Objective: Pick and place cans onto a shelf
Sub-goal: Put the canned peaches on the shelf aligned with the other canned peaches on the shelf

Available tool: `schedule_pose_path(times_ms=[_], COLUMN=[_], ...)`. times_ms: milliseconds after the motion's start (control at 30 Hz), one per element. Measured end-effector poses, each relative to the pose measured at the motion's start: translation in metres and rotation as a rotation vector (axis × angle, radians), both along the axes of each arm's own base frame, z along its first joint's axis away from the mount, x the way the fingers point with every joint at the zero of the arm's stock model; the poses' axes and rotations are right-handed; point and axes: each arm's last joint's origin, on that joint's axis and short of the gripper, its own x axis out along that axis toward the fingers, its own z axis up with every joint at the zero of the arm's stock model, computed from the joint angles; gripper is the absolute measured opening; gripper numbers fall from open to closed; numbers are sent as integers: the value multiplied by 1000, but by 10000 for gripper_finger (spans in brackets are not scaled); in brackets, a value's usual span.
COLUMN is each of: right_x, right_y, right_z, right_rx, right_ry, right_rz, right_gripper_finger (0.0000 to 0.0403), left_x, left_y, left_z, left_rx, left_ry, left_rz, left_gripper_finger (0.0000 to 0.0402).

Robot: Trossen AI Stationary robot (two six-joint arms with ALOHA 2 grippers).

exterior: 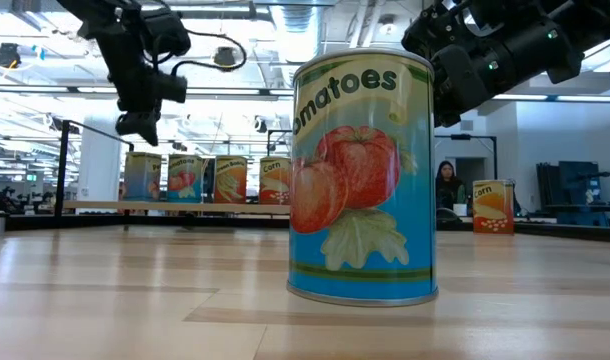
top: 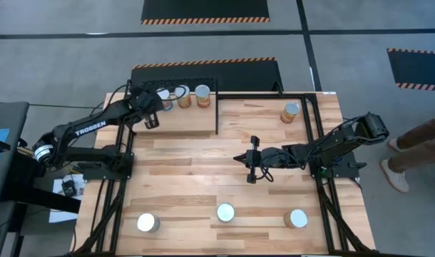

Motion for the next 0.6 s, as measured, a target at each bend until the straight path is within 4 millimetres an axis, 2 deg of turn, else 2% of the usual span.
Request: schedule_pose_path(times_ms=[267,500,600], right_x=[1,12,16], right_y=[0,3,5], right_z=[2,2,-7], right_rx=[-8,-55,-72], right_ry=[-25,-132,-122], right_rz=[-6,12,37], right_gripper_finger=[14,11,12], left_x=[24,50,58], left_y=[-28,-68,-89], left_z=[5,19,10], left_rx=[-179,-225,-295], left_ry=[-269,-501,-554], left_rz=[-208,-469,-629], left_gripper_finger=[0,0,0])
